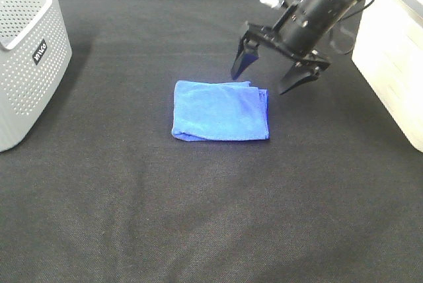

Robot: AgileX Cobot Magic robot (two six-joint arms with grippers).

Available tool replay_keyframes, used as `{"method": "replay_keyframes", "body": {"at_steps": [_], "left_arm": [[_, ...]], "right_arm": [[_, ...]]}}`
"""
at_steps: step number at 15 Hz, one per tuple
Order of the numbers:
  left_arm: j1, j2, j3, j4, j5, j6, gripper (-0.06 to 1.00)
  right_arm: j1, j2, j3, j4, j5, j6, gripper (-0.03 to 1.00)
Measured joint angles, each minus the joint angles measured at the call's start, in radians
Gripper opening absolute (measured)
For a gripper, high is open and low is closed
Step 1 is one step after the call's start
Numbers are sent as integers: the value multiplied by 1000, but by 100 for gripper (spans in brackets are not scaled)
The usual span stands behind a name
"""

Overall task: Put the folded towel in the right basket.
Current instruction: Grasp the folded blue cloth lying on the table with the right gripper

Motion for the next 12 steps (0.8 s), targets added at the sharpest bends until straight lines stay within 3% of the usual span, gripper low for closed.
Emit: {"method": "replay_keyframes", "body": {"at_steps": [6,12], "left_arm": [[0,0,0,0,0,0,99],[0,0,0,0,0,0,99]], "right_arm": [[-14,123,-53,-51,-16,-10,95],[-49,175,-67,20,-61,-11,95]]}}
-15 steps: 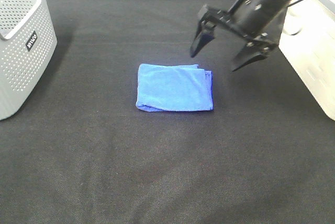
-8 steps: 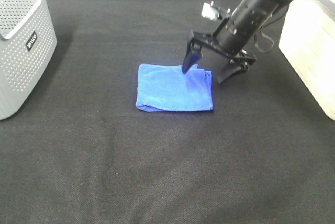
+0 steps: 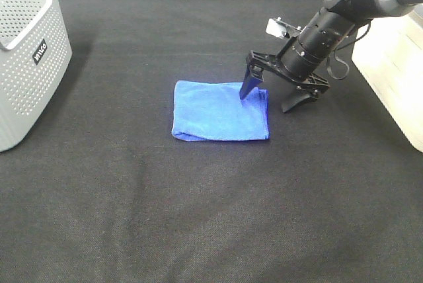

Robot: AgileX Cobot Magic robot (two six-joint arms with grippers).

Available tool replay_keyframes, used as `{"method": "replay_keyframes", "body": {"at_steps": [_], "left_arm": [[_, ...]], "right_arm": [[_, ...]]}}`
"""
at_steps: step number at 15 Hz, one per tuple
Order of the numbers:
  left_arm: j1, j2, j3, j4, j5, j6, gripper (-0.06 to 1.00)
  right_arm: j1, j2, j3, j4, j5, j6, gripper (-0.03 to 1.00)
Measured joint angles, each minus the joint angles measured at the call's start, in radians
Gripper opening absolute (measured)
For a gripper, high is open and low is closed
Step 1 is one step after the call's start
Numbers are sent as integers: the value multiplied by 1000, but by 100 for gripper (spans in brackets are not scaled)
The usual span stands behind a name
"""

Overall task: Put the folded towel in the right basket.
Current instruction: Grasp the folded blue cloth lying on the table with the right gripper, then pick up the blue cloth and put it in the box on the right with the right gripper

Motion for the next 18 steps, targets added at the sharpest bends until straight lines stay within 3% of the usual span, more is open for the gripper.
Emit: {"method": "replay_keyframes", "body": {"at_steps": [4,9,10,12,13,14,18], "left_arm": [[0,0,0,0,0,0,99],[0,0,0,0,0,0,99],[0,0,0,0,0,0,99],[0,0,0,0,0,0,99],[0,0,0,0,0,0,99],[0,0,0,0,0,0,99],[0,0,0,0,0,0,99]], "right_arm": [[11,28,-15,49,5,-2,94],[102,58,-23,159,-43,-82,87],[116,61,-23,169,-56,-95,81],[119,72,-23,169,-75,-106,56],[119,76,-20,160,-81,-106,34],[119,77,-20,159,-81,-106,21],[121,57,-32,121,-63,-108,21]]}}
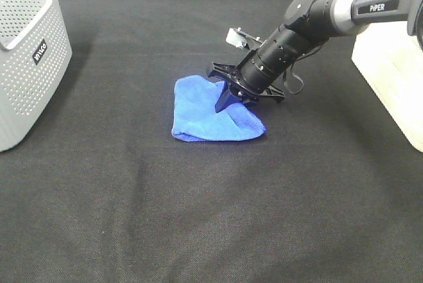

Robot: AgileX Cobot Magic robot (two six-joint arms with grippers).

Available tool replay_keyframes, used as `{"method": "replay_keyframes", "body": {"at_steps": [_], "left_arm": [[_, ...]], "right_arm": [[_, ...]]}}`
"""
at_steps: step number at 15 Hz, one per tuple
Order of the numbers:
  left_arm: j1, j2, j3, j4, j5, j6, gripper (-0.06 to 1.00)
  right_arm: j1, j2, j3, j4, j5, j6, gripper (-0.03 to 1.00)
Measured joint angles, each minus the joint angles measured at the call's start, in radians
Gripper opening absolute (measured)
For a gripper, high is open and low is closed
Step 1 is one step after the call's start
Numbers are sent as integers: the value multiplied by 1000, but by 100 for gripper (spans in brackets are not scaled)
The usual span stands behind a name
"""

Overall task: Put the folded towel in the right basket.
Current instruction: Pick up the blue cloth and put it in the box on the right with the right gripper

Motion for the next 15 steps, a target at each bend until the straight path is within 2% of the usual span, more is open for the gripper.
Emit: {"method": "replay_keyframes", "body": {"at_steps": [1,2,3,6,7,9,11,13,15], "left_arm": [[0,0,0,0,0,0,99],[0,0,0,0,0,0,99],[0,0,0,0,0,0,99],[0,0,0,0,0,0,99],[0,0,0,0,0,0,99],[0,0,0,0,0,0,99],[0,0,0,0,0,0,99],[0,0,0,0,0,0,99],[0,0,0,0,0,0,99]], "right_arm": [[1,-6,-21,-18,50,0,21],[1,-6,-21,-18,50,0,21],[1,-29,-69,-34,158,3,21],[1,-114,-230,-83,294,58,21],[3,-146,-325,-139,348,94,21],[-1,-156,-474,-207,359,138,21],[-28,-183,-553,-229,361,169,21],[-101,-250,-569,-232,366,179,21],[-250,-339,-570,-237,367,186,21]]}}
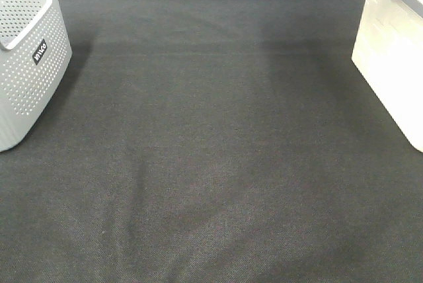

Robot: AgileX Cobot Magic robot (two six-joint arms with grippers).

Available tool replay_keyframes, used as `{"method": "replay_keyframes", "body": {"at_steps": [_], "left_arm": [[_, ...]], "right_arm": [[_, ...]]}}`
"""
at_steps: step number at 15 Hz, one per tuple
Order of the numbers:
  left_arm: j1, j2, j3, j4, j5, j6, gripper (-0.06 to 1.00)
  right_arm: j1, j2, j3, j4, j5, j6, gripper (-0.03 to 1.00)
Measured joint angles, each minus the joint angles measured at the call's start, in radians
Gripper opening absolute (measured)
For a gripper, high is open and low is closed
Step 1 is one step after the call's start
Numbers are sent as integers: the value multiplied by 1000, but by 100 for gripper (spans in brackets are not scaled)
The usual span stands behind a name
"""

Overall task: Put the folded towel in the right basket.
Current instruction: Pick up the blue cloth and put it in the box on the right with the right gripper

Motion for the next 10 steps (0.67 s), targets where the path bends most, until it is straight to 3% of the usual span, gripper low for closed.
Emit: {"method": "replay_keyframes", "body": {"at_steps": [1,4,6,10], "left_arm": [[0,0,0,0,0,0,99],[0,0,0,0,0,0,99],[0,0,0,0,0,0,99],[0,0,0,0,0,0,99]], "right_arm": [[0,0,0,0,0,0,21],[-188,-69,-2,-15,0,-1,21],[-341,-80,19,-96,0,-1,21],[-474,-34,160,-178,0,-20,21]]}}
